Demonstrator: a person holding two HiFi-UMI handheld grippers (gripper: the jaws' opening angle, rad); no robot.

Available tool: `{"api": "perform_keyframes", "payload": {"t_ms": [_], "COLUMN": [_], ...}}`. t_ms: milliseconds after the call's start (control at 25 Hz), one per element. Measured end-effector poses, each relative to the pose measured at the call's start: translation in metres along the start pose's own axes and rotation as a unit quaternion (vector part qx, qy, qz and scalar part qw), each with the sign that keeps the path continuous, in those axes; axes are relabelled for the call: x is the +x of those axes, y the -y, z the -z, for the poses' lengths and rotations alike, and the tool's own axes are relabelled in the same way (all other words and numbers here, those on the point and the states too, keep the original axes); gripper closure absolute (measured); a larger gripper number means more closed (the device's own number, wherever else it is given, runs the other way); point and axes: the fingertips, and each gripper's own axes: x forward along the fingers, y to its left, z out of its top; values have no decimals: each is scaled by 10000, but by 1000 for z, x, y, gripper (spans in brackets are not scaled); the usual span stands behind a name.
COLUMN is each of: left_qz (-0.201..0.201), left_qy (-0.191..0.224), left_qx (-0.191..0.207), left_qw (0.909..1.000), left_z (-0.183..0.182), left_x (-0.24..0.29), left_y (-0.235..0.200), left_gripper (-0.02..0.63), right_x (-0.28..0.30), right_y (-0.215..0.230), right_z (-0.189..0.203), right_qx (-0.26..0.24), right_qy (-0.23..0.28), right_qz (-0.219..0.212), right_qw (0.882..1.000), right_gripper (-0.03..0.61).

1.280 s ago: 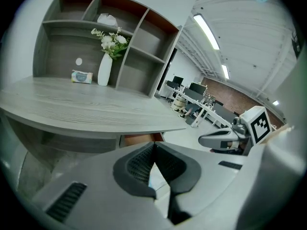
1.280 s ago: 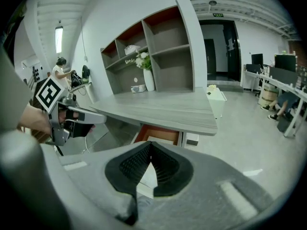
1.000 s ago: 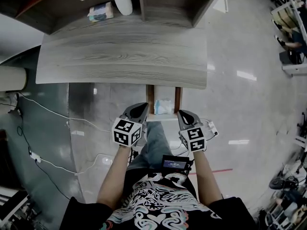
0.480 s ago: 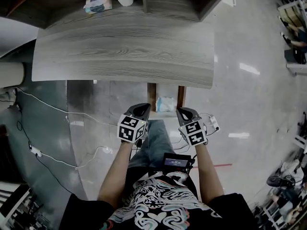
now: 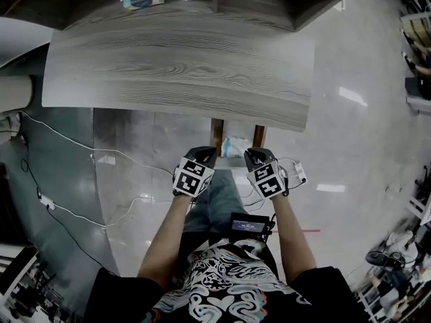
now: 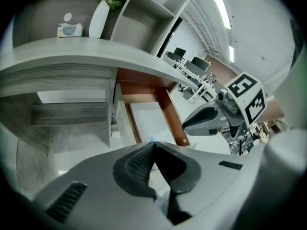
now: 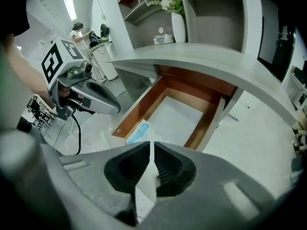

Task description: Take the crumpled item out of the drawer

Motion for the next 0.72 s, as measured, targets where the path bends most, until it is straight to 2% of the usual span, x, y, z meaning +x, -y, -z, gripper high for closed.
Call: {"api": "perform_keyframes", "payload": {"t_ms": [120,440,720], "left_qz": [11,70,52], "left_qy": [-192,-366,-381], "left_qx": [139,120,119], "left_qw": [9997,9992,9992], "left_z": [8,13,11], "left_x": [6,12,18], "left_y": [0,-2,-6], "left_gripper": [614,614,615], "right_x": [10,29,45], "right_y": [-1,-8,-16], "right_z": [3,6,13], "right_qx": [-125,-348,-915], "right_qy": [-180,-471,-648], "right_qz": [-170,-416,-581], "right_qw": [9996,9974,9920], "right_gripper": [560,549,534]}}
